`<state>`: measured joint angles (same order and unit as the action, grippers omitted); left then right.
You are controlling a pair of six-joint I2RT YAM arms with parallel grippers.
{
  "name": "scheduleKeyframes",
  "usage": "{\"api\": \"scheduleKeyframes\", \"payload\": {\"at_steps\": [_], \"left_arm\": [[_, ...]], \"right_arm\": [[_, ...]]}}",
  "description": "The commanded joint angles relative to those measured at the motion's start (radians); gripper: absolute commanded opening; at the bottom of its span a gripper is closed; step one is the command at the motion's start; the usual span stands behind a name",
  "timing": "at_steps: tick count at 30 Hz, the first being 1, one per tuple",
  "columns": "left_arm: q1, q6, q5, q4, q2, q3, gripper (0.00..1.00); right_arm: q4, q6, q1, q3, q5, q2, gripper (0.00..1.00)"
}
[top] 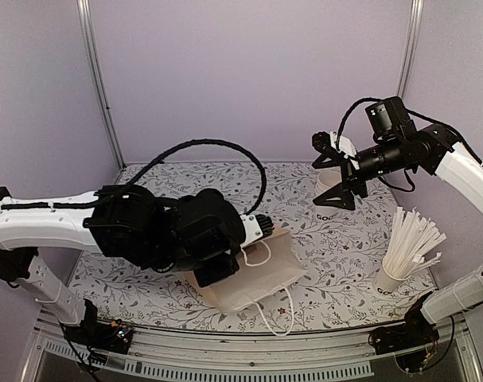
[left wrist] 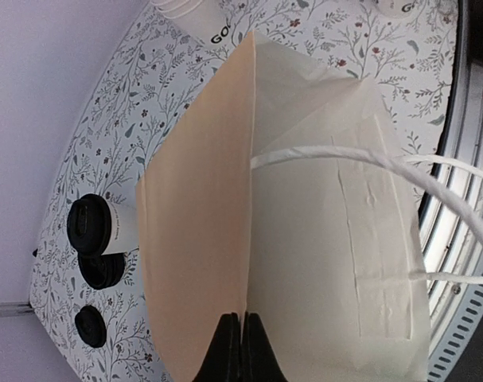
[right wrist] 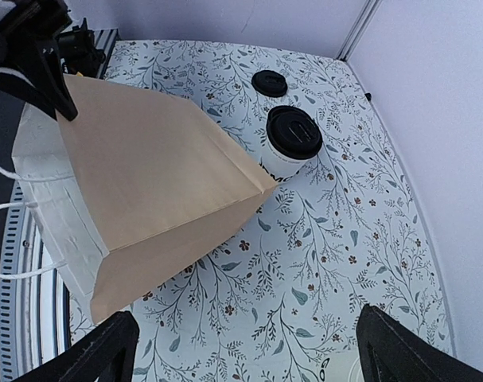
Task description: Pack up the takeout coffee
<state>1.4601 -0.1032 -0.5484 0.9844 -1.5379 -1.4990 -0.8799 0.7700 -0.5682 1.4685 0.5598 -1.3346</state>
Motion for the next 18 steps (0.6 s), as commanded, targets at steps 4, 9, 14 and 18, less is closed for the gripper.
{"api": "scheduleKeyframes", "payload": {"at_steps": [4,9,14,18], "left_arm": [[-0.227,-0.004,0.148,-0.043,0.206,0.05,0.0],[-0.351,-0.053,0.264,-0.017,0.309,0.097,0.0],[-0.5,-0.109,0.371,0.022,0.404,0.162,0.0],[-0.62,-0.158,0.432,0.066,0.468,0.206,0.0]], "right_arm": [[0.008,-0.003,0.005,-0.002,0.005,0.003,0.99],[0.003,-0.002,0.005,0.019,0.033,-0.013,0.99],[-0.013,-0.001,0.005,0.06,0.067,-0.052,0.99],[-0.021,-0.006,0.005,0.091,0.09,-0.087,0.99]]}}
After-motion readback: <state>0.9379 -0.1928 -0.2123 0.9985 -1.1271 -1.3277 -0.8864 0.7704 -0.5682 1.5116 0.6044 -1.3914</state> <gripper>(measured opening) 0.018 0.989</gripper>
